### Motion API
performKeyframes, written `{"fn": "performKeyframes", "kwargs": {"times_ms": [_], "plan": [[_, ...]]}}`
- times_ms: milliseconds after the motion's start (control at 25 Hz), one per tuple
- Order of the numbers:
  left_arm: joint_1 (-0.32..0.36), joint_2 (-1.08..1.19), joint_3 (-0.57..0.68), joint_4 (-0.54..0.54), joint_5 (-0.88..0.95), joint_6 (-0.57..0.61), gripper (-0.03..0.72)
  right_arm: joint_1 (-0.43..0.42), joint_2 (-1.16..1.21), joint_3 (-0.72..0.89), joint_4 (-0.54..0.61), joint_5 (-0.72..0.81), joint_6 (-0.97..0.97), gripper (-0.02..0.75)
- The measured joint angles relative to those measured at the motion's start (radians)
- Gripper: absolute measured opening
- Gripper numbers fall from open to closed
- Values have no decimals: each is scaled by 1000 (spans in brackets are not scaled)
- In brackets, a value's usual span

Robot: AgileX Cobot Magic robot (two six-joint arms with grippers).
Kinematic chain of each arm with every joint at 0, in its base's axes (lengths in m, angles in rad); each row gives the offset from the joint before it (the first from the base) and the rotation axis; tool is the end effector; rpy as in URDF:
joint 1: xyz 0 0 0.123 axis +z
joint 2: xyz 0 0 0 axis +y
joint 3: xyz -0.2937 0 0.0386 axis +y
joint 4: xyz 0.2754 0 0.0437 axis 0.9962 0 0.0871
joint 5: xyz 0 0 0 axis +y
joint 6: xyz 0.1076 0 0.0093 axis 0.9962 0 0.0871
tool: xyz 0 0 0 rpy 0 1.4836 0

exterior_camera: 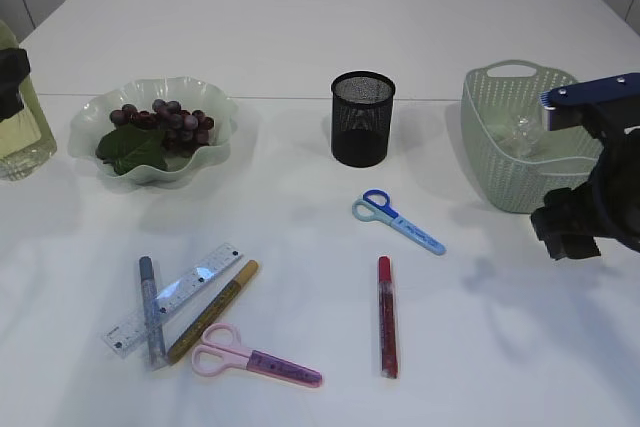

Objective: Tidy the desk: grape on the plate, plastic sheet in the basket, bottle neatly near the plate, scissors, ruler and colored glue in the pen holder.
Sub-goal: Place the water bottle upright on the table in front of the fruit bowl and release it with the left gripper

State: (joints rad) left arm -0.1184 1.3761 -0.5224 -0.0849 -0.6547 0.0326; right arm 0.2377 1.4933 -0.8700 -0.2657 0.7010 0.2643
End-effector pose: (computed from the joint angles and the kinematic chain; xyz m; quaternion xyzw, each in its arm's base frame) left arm 0.3007 -0.0302 0.2274 0.0140 0.7459 -0.0317 0.6651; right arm 0.2972 0.0532 0.1936 -0.0726 0.9785 -0.0570 0.1846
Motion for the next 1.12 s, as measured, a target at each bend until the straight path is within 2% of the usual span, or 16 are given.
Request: {"fn": "performKeyframes", "kwargs": {"times_ms": [160, 440, 600, 760, 880, 1000, 1120], "plan": [[0, 0, 0, 17, -4, 0, 438, 0, -97, 70, -156, -122, 153, 584], [-4, 0, 2, 42, -6, 0, 438, 0, -297, 208, -571, -304, 458, 584], [-4, 0, 16, 69, -12, 0, 438, 0, -373, 278, -760, -364, 589, 584], [-28, 2, 67, 74, -54, -2, 438, 0, -403, 316, -864, -376, 718, 584], [-55, 50, 105, 85, -166, -3, 439, 0, -403, 338, -916, -398, 758, 584], [-62, 141, 137, 85, -319, -3, 440, 0, -403, 351, -976, -420, 806, 584], [-62, 247, 144, 85, -393, -4, 440, 0, -403, 351, -1036, -432, 861, 584]]}}
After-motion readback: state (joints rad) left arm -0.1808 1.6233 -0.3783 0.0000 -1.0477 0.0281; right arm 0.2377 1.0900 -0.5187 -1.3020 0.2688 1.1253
